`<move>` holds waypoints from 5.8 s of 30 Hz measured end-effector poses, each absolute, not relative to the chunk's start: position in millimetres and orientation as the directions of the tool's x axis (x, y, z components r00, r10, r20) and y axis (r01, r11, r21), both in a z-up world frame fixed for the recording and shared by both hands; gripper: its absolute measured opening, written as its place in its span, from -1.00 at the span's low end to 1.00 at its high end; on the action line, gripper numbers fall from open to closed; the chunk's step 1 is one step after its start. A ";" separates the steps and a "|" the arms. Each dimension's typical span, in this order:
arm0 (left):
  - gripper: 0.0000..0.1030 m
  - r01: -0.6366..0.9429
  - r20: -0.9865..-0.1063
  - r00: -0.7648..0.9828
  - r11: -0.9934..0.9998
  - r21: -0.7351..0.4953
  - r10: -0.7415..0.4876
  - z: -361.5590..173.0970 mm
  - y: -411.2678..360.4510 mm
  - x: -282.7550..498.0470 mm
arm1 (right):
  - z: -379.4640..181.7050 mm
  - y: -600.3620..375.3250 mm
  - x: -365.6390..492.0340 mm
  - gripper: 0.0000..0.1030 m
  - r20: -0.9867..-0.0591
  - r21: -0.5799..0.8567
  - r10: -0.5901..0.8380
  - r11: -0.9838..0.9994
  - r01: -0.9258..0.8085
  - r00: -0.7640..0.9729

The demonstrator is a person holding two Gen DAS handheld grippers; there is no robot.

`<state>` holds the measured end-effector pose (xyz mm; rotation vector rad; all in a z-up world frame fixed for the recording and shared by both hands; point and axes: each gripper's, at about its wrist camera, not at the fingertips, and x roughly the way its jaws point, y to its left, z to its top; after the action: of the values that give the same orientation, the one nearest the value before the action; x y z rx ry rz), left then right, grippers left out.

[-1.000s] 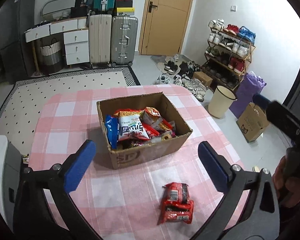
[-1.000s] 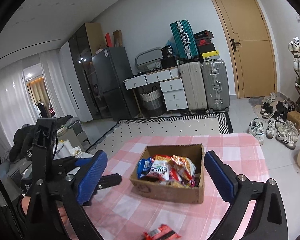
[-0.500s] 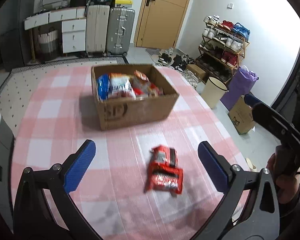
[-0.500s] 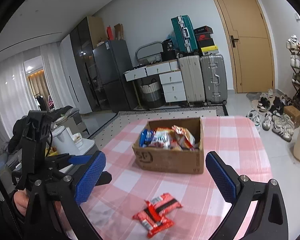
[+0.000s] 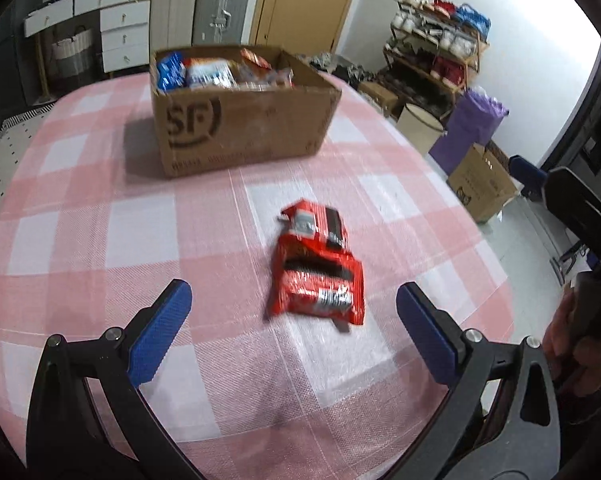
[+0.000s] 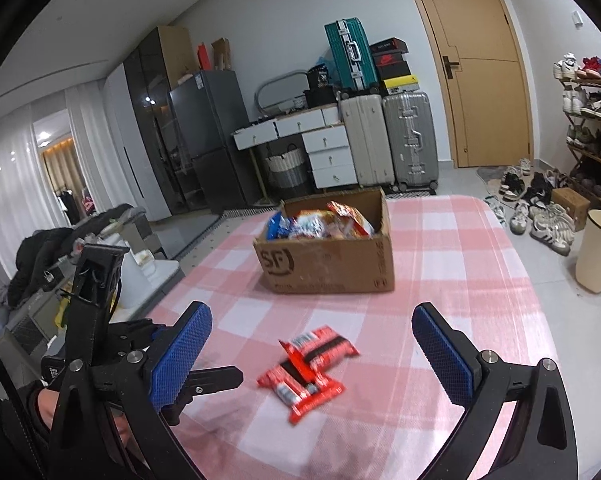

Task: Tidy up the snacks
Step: 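Withdraw both tools from the box toward the red candy bars, then grasp the red candy-bar pack with the left gripper, then grasp the second red candy-bar pack with the right gripper while the left holds its pack, then carry both candy bars over the box and open both grippers to drop them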

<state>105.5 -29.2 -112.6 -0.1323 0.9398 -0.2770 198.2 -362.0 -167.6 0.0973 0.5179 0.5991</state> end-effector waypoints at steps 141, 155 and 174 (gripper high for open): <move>-0.08 0.134 -0.768 0.595 0.972 -0.194 -0.236 -99.4 18.2 65.6 | -231.3 -323.1 228.0 -0.13 -0.574 0.361 0.645 0.752 -0.551 0.505; -0.07 0.105 -0.729 0.658 0.981 -0.161 -0.190 -48.5 34.7 95.9 | -159.8 -342.1 231.4 -0.13 -0.442 0.352 0.684 0.728 -0.589 0.581; -0.07 0.110 -0.676 0.713 0.982 -0.156 -0.187 24.5 57.5 187.2 | -60.4 -327.8 305.9 -0.13 -0.345 0.264 0.691 0.721 -0.641 0.635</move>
<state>187.2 57.5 24.5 -0.1069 0.7598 -0.1645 305.9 -327.8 -60.4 0.1208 0.4450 0.7635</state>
